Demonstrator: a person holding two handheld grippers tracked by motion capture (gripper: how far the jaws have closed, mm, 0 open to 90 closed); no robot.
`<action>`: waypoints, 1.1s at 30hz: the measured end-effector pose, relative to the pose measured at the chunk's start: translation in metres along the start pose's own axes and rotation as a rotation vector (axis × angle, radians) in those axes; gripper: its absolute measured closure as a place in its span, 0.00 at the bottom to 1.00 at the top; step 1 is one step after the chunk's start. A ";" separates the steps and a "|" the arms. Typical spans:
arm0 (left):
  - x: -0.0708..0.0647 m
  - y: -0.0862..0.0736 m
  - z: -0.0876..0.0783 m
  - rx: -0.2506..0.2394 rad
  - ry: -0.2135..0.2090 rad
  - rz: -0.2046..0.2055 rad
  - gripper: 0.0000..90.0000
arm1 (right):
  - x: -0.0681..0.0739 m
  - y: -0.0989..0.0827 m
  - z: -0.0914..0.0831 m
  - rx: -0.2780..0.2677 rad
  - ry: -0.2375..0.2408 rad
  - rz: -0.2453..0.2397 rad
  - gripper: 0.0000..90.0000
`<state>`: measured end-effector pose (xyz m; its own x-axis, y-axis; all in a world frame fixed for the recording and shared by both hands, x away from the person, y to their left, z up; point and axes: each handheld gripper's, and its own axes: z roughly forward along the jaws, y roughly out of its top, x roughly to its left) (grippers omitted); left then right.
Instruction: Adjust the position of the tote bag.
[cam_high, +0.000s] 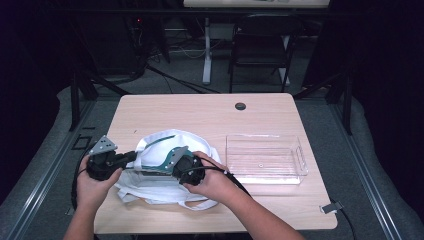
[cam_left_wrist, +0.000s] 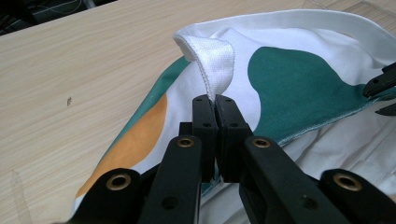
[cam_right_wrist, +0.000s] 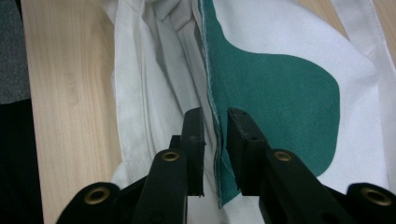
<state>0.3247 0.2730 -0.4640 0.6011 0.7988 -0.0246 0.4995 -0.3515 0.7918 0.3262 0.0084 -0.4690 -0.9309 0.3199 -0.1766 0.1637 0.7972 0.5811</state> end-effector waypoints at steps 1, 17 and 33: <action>0.000 0.000 0.000 0.000 0.000 0.000 0.98 | 0.000 0.000 0.001 0.000 0.001 0.001 0.87; 0.001 -0.002 0.002 -0.003 -0.007 -0.003 0.98 | -0.001 -0.001 0.003 0.018 0.001 -0.003 0.98; 0.002 -0.003 0.002 -0.005 -0.014 -0.014 0.96 | -0.005 0.005 -0.009 -0.017 -0.024 -0.008 0.98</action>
<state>0.3259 0.2752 -0.4677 0.6027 0.7968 -0.0442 0.5048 -0.3378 0.7944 0.3282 0.0061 -0.4577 -0.9241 0.3256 -0.2000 0.1503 0.7909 0.5932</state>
